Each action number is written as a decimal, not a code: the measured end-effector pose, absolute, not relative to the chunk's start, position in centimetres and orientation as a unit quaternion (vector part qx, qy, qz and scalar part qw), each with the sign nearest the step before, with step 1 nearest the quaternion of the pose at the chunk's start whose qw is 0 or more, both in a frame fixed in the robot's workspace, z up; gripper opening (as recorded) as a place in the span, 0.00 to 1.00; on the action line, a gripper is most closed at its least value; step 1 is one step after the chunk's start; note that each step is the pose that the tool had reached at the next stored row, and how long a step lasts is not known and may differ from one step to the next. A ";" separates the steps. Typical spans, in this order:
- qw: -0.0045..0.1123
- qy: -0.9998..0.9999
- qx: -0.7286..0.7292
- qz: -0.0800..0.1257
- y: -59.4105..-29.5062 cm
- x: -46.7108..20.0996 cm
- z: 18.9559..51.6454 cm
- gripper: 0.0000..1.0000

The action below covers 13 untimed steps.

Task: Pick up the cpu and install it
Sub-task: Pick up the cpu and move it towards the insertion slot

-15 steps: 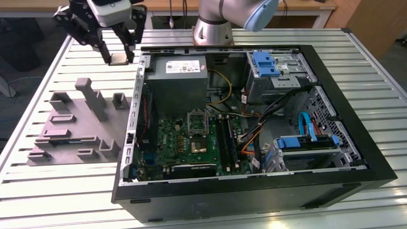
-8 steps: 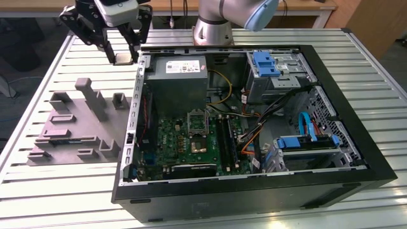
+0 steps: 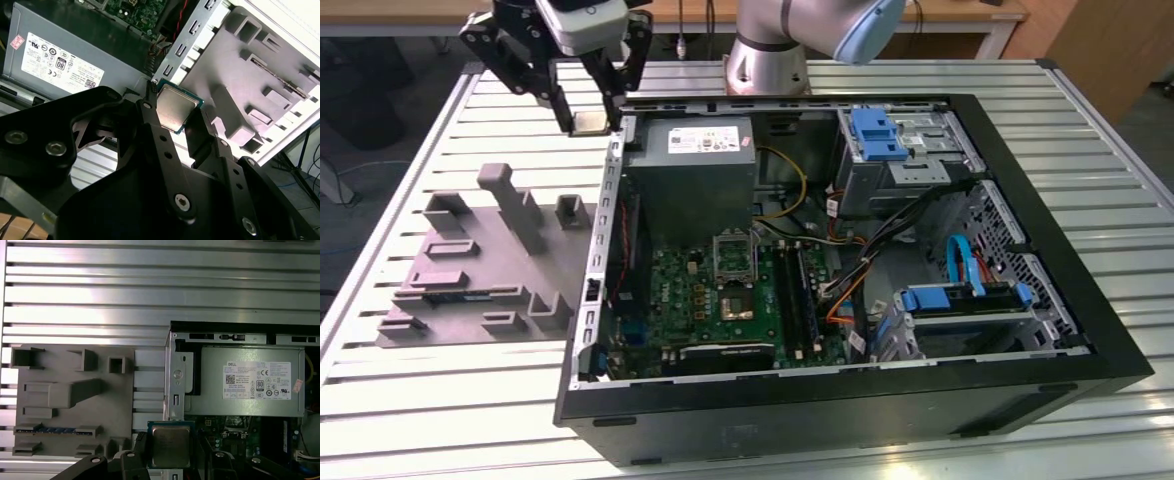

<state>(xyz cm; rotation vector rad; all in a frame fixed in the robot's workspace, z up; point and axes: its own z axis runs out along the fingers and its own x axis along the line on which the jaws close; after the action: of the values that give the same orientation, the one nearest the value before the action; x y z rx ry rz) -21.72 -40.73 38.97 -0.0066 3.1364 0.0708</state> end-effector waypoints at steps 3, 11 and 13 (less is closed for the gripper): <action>0.002 1.000 -0.002 0.023 -40.7 -21.4 39.0 0.47; 0.002 1.000 -0.002 0.023 -40.7 -20.6 39.0 0.47; 0.002 1.000 -0.002 0.023 -40.7 -20.4 39.0 0.47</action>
<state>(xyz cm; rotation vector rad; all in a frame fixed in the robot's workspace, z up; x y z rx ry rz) -20.37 -40.73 38.97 -0.0066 3.1364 0.0707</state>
